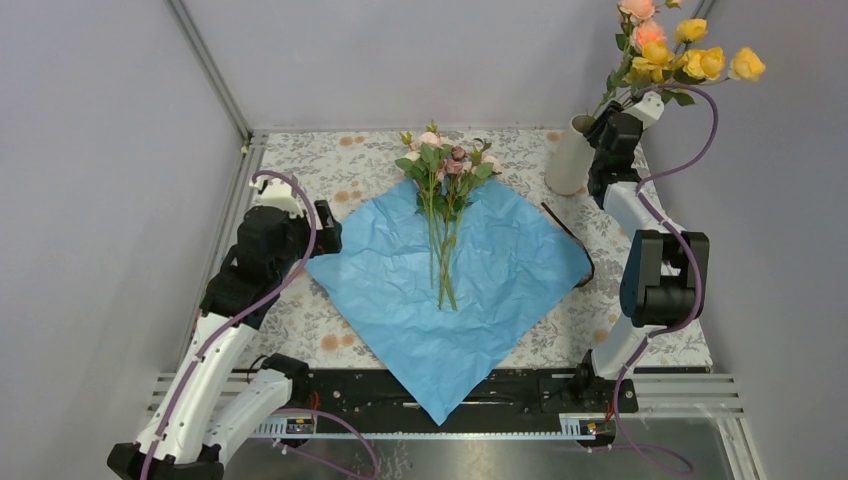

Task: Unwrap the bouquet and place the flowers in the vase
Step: Insert the fake flower into the vase.

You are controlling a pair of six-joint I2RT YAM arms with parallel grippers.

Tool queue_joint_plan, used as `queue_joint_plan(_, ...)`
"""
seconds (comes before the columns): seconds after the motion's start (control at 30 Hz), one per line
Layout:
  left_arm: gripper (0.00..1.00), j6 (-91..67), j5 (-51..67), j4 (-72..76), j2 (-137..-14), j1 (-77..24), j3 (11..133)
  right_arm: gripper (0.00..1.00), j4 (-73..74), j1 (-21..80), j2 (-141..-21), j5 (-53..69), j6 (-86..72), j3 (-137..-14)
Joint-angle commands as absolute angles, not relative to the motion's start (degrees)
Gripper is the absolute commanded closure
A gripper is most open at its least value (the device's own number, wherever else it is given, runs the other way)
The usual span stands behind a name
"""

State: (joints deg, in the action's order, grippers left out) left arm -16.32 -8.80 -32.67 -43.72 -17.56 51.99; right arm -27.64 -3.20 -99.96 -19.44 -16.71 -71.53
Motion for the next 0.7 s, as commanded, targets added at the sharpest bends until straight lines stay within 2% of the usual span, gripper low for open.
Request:
queue_joint_plan(0.0,0.01,-15.8,-8.3,-29.7,-42.6,-17.2,52.0,0.45,-25.8,-3.3,-97.9,-17.0,-15.3,-74.1)
queue_joint_plan(0.2,0.01,-15.8,-8.2,-29.7,-42.3,-17.2,52.0,0.34,-23.0,-3.3,-96.5,-13.8,-14.8,-74.7)
queue_joint_plan(0.4,0.01,-15.8,-8.1,-29.7,-41.9,-17.2,52.0,0.14,-21.2,-3.3,-94.2,-12.4,-14.2,-73.6)
queue_joint_plan(0.67,0.01,-15.9,-8.0,-29.7,-41.2,-17.2,51.8,0.08,-19.7,-3.3,-90.4,-9.6,-14.5,-71.0)
